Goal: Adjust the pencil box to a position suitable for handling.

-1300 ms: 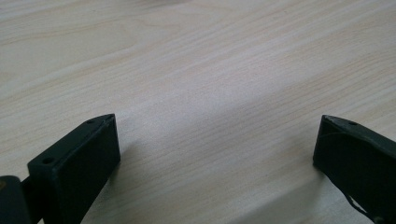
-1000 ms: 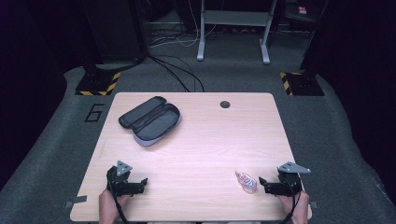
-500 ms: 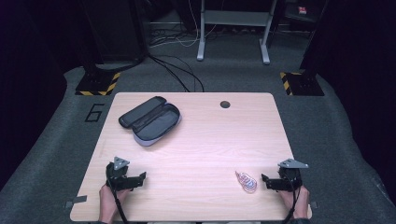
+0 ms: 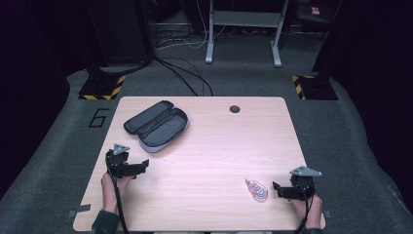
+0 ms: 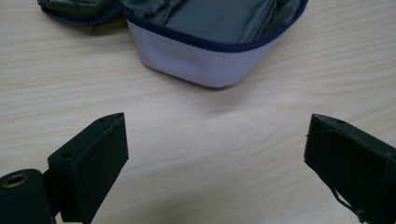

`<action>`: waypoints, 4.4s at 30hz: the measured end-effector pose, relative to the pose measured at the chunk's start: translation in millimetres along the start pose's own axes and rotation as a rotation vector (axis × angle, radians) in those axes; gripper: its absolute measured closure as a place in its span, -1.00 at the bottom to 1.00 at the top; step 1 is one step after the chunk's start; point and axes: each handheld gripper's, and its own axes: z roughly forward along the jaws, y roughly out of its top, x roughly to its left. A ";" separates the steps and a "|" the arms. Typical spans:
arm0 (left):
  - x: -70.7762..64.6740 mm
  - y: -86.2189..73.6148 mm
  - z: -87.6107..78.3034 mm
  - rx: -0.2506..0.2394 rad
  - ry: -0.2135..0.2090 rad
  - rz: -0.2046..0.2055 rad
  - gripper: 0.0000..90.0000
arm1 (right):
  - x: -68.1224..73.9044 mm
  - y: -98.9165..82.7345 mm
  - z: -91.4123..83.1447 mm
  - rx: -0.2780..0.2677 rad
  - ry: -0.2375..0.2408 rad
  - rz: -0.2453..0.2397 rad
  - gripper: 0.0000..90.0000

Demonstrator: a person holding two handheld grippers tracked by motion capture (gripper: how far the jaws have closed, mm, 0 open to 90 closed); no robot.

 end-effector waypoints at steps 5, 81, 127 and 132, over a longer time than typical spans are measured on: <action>2.5 15.6 9.2 0.013 0.013 0.000 -0.97 | 0.0 -0.5 0.2 -0.009 0.000 -0.001 -0.85; 10.1 49.4 73.6 0.117 0.154 -0.045 0.89 | 0.8 -0.8 0.1 -0.010 -0.001 0.000 -0.84; -59.3 36.0 70.0 0.086 -0.107 0.124 0.94 | 1.4 -1.0 -0.2 -0.010 -0.003 0.004 -0.84; -69.0 34.6 72.6 0.085 -0.136 0.133 0.94 | 1.4 -1.0 -0.3 -0.009 -0.003 0.002 -0.84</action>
